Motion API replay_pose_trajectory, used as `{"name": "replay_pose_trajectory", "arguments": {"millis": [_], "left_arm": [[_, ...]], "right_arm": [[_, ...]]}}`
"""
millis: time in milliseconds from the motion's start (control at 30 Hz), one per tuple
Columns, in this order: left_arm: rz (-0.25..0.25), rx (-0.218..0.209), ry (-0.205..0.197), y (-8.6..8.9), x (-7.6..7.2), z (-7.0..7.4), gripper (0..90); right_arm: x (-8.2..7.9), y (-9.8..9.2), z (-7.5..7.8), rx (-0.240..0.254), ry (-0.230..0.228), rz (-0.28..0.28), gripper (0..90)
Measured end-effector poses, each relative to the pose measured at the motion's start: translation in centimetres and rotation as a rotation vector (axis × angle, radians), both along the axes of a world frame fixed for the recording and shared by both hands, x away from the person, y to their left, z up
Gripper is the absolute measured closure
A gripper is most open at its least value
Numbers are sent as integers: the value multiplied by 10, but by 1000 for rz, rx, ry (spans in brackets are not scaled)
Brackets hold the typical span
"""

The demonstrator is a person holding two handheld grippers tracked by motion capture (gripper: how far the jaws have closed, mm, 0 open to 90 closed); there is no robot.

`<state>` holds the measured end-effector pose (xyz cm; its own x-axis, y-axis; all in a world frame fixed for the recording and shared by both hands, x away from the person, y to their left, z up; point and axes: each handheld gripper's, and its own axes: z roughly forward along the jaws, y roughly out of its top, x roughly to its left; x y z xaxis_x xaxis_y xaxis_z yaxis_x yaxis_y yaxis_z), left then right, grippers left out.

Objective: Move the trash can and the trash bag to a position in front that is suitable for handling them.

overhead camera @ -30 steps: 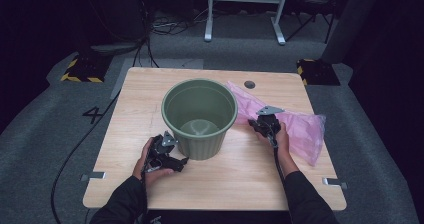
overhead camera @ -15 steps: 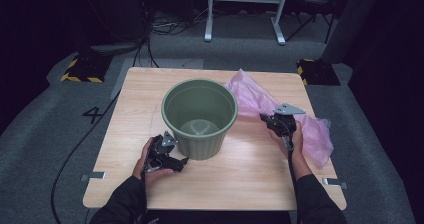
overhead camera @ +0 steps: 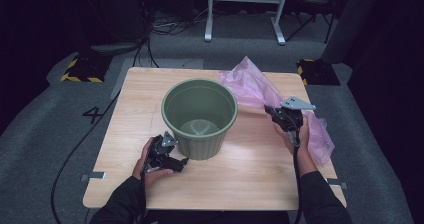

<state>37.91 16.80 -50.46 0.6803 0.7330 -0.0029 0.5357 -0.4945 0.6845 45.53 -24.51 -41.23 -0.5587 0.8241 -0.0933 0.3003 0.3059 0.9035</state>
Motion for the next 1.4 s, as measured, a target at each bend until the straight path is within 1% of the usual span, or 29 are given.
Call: {"name": "replay_pose_trajectory", "arguments": {"millis": [33, 100, 167, 333, 667, 833, 1033, 1167, 1333, 1400], "left_arm": [[-3, 1, -1, 0, 0, 0, 3], [-12, 8, -4, 0, 0, 0, 4], [-17, -1, 0, -1, 0, 0, 6], [-21, 3, -6, -1, 0, 0, 6], [-23, 1, -4, -1, 0, 0, 6], [-22, 3, -5, -1, 0, 0, 6], [-22, 1, -4, -1, 0, 0, 6], [-23, 1, -4, -1, 0, 0, 6], [-23, 1, -4, -1, 0, 0, 6], [-23, 1, -4, -1, 0, 0, 6]], "right_arm": [[0, 0, 3, 2, -8, 5, 900], [-1, 0, 6, 6, -11, 6, 900], [-2, 0, 10, 9, -18, 7, 900], [-4, -2, 19, 28, -39, 8, 900], [-8, -9, 38, 34, -84, -11, 900], [-10, -18, 44, 66, -96, -31, 900], [-12, -19, 55, 91, -121, -39, 900], [-16, -18, 61, 94, -140, -31, 900], [-22, -11, 67, 98, -155, 7, 900], [-25, -7, 68, 89, -167, 24, 900]]}}
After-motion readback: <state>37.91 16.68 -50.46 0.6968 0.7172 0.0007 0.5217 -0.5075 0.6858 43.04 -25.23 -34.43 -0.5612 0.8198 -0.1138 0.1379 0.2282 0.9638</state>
